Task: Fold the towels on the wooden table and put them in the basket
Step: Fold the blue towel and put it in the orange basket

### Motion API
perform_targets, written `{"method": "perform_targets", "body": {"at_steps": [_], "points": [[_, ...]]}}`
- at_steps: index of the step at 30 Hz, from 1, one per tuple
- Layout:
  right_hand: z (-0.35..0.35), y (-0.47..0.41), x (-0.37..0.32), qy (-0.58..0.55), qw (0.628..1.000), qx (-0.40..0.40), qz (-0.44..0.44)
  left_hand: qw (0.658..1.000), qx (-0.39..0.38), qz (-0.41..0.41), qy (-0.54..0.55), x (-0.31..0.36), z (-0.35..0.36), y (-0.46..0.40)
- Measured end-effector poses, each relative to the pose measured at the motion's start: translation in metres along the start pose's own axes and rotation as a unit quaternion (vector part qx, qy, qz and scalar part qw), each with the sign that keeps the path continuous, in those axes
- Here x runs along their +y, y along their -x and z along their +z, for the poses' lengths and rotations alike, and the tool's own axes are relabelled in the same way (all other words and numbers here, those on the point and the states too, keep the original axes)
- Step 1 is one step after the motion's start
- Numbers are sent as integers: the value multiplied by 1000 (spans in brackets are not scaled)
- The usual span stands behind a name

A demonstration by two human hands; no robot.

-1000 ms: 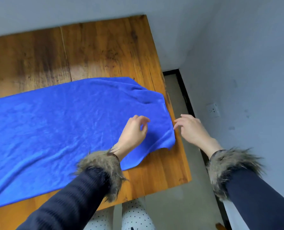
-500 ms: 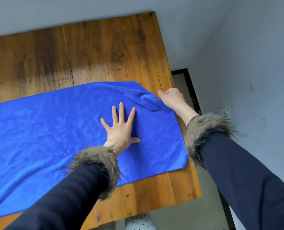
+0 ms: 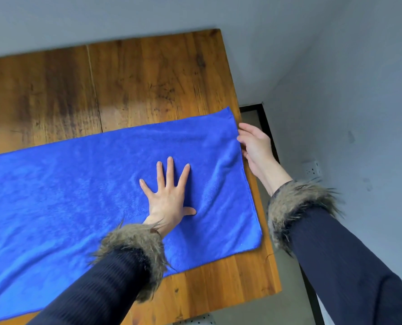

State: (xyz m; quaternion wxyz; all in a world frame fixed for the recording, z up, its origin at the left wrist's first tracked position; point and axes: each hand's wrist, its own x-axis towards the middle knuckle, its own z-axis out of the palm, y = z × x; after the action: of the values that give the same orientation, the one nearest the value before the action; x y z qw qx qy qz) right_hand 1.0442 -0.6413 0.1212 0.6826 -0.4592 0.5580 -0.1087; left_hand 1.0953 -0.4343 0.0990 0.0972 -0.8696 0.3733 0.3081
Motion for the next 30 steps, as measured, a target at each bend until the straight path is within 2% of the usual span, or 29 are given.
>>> {"method": "perform_targets", "body": {"at_steps": [2,5,7,12,14,18,26,30], "points": [[4,-4,5,100,995,24,-2,1000,4,1,1,0,1,1],[5,0,6,269,960,69,-35,1000,5,6,15,0,0,2],[1,9,11,317,945,67,-39,999,12,15,33,-1,-1,2],[-25,48,43,416,909,37,-5,979,130,150,42,-3,18,10],[-38,60,58,434,900,40,17,977,129,168,8,2,31,15],[-54,72,81,459,886,60,21,983,94,151,-39,16,37,16],[-66,75,84,409,906,109,6,982,72,171,-25,33,30,9],[-51,92,90,497,853,130,-95,976,142,164,38,13,35,26]]}}
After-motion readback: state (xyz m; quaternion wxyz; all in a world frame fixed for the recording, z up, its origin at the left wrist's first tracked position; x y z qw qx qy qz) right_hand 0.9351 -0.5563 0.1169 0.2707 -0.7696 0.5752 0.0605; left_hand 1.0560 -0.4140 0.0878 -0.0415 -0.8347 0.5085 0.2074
